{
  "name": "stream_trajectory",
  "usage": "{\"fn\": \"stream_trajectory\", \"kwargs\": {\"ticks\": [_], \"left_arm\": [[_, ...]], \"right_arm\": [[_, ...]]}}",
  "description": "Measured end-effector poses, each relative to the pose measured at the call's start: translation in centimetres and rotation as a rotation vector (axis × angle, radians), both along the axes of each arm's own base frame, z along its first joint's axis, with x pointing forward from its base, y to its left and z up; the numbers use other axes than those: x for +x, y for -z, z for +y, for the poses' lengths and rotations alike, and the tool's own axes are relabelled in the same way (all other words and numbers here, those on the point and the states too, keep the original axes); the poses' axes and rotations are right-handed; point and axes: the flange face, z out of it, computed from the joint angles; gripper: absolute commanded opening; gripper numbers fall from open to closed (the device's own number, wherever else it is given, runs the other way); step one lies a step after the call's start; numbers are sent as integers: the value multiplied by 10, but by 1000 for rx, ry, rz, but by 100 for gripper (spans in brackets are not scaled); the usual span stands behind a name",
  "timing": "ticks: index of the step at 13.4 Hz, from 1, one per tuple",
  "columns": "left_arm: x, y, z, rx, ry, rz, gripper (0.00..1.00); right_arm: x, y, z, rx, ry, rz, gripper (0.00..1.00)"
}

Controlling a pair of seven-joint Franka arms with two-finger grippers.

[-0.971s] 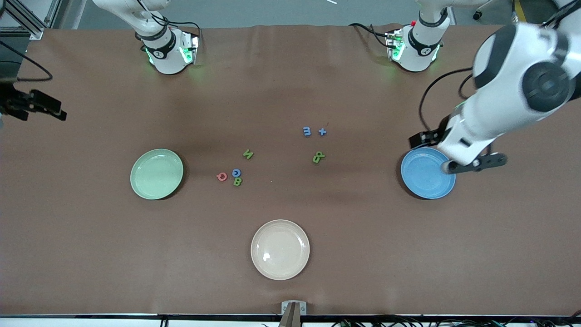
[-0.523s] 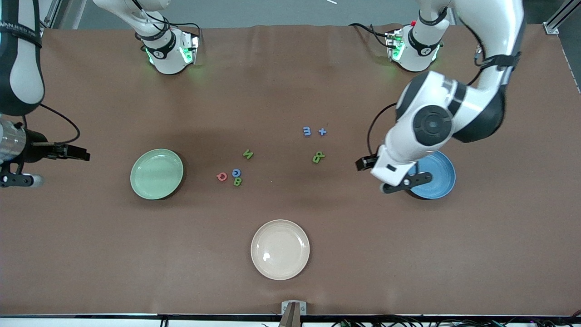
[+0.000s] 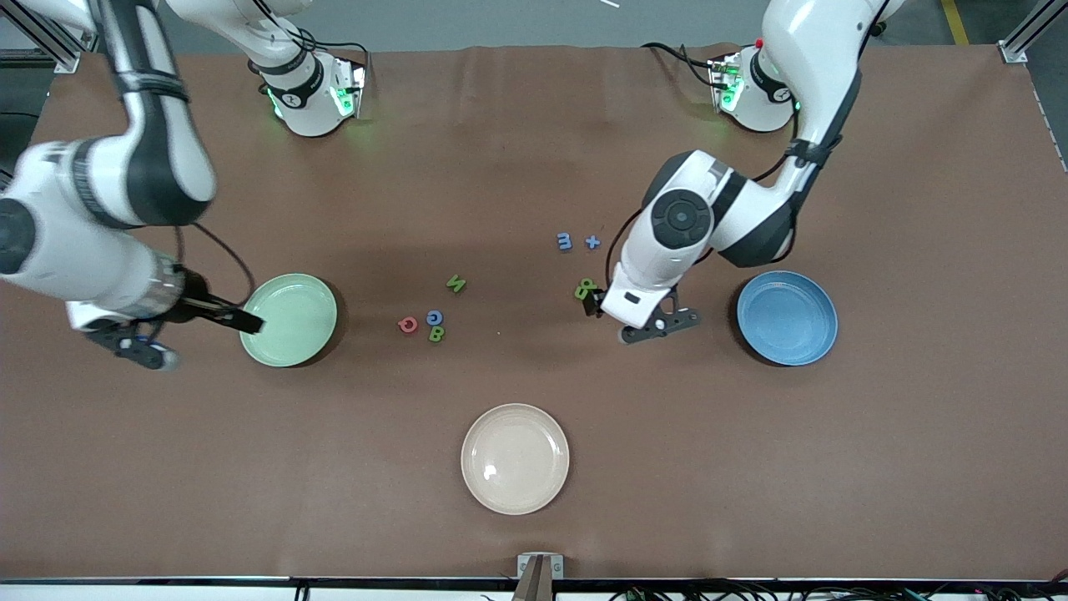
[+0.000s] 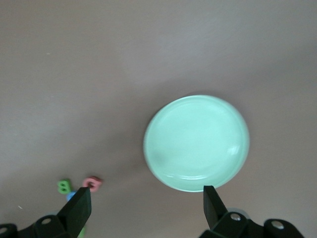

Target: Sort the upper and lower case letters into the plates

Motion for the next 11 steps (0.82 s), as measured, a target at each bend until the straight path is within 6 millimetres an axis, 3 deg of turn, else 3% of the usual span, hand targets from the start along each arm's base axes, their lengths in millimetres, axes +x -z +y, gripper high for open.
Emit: {"fn": "stream_trajectory", "kwargs": {"ticks": [3,5,8,11], "left_arm": [[-16,38,-24,20,67,-20,100],[-27,63,-33,13,89,-18,98],[-40,84,-35,23,107,0,93],[-51,96,-35,38,137,11,91]], "right_arm": [[-16,40,63,-7,93,-41,100],[-26,67,95,-10,137,-54,100],[-38,107,121,-10,183,-81,100],[-49,148,133,-13,204,-97,100]]}}
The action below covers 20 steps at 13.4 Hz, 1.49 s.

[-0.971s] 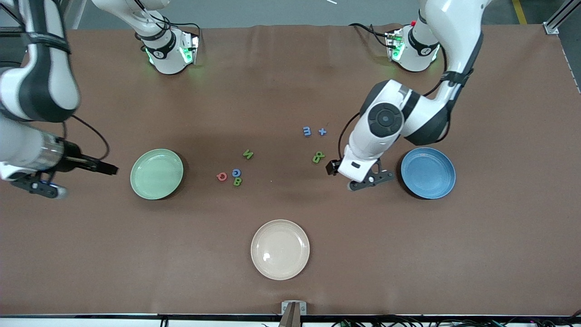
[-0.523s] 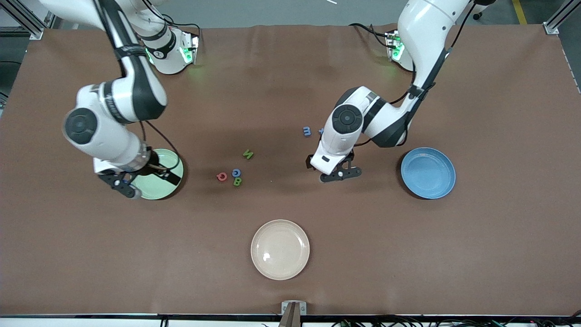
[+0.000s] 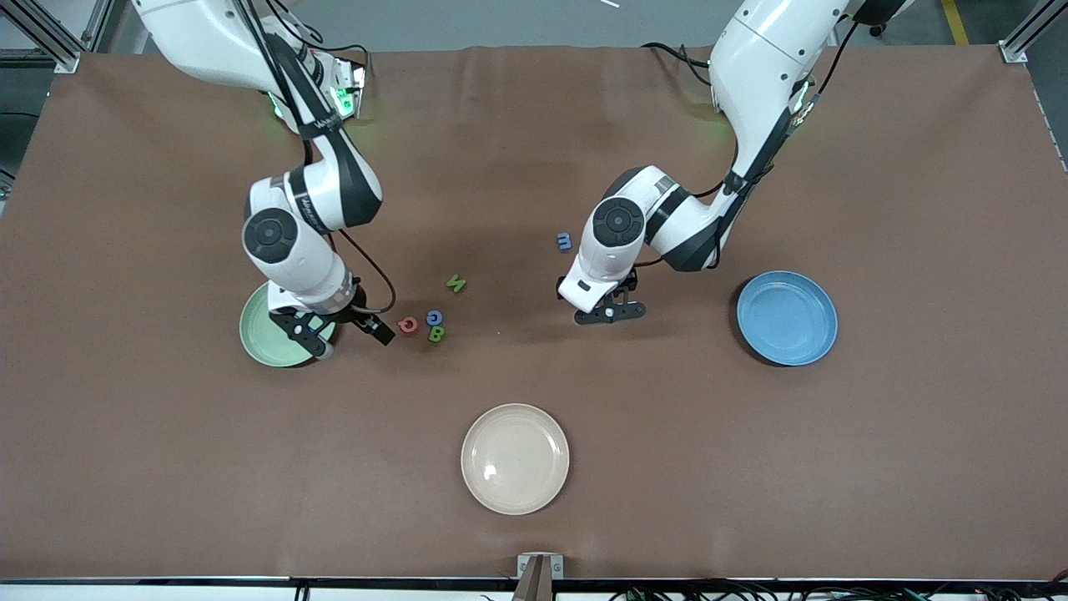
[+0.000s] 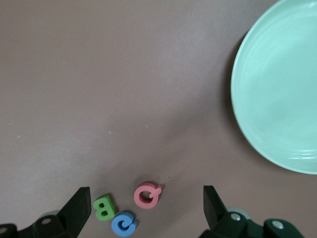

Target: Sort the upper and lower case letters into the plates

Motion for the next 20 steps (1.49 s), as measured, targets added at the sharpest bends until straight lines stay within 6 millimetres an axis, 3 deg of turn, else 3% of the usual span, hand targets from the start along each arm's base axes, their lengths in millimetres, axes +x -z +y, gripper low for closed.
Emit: {"fn": "stream_trajectory", "kwargs": {"ticks": [4,10,14,20], "left_arm": [[-11,12,-4,13,41,-10,84],[-23,26,-9,7,60,-8,77],[-27,30,-9,12,66,-1,62],[-30,33,-8,16,70,5,49]], "right_arm": [[-5,26,13,-5,4,-2,100],[-7,45,11,-20,5,23,100],[-7,56,17,-26,34,36,100],[-14,73,34,-36,52,52,97]]}}
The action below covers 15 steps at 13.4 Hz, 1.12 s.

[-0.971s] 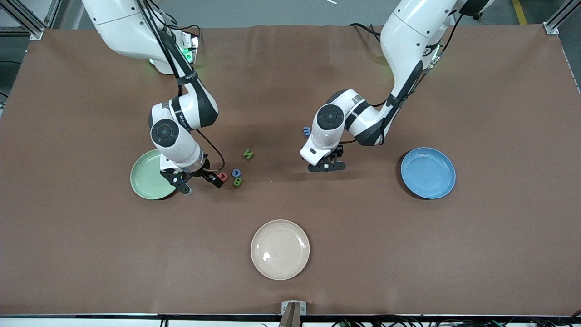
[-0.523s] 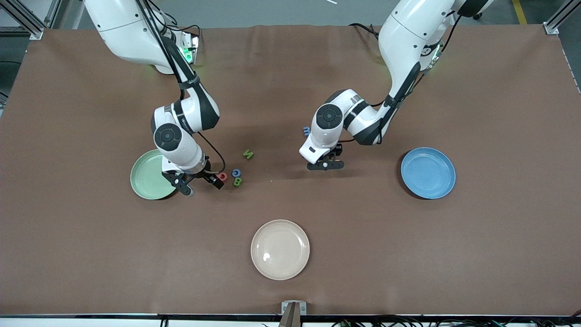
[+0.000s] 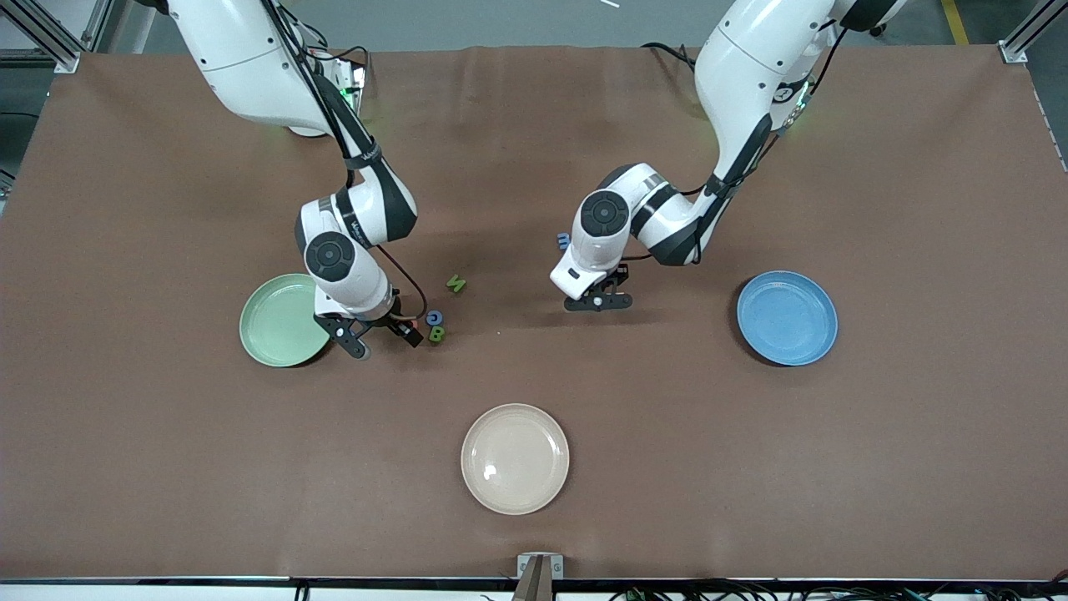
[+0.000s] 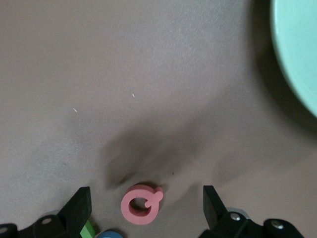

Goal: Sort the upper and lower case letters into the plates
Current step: 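Grasp the pink a with the right gripper while the left gripper grasps green d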

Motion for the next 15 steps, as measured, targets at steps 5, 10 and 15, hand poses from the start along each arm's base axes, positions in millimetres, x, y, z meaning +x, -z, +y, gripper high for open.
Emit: {"fn": "stream_trajectory", "kwargs": {"ticks": [5,10,15], "left_arm": [[0,-2,-1,-5,1,-4,31],[0,-2,-1,-6,1,-5,24],[8,-11,0,-18,-9,-22,22]], "right_arm": [[-3,5,6,-3,4,5,96],[-6,11,10,-8,-2,13,90],[-8,14,13,-10,-7,16,81]]}}
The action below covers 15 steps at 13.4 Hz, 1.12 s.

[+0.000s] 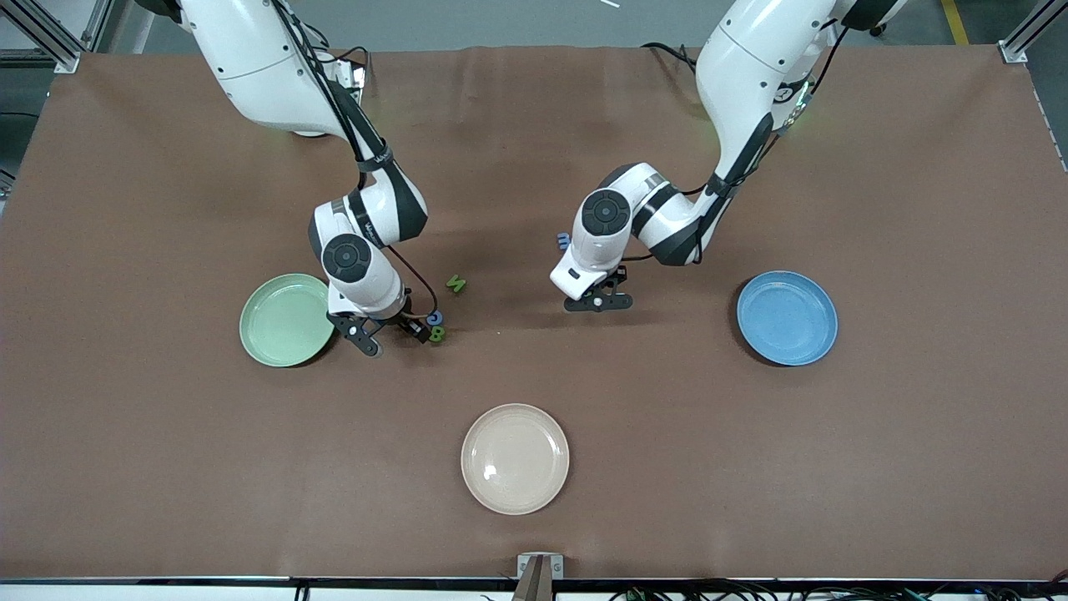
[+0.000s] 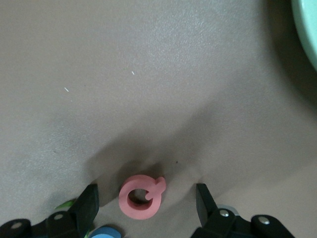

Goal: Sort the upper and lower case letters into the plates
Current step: 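Grasp the pink a with the right gripper while the left gripper grasps green d, then drop the pink a into the green plate while the left gripper drops d in blue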

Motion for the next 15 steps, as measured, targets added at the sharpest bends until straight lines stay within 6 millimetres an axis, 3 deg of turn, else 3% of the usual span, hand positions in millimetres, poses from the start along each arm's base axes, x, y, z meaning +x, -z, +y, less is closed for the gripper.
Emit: {"fn": "stream_trajectory", "kwargs": {"ticks": [3,4,6,8,11,15], "left_arm": [[10,-24,2,-4,-11,-21,22],[13,-32,5,9,-15,-16,22],[21,-52,14,30,-23,-11,22],[36,-78,30,38,-25,-22,22],[65,-123,79,62,-16,-31,22],[98,-175,182,91,29,-7,22]], "right_arm": [[2,-2,2,4,3,-8,66],[2,-2,2,4,3,-8,58],[4,-4,3,7,3,-14,26],[5,-8,4,8,3,-17,4],[6,-8,3,6,5,-13,0],[13,-13,-9,-4,-15,3,0]]}}
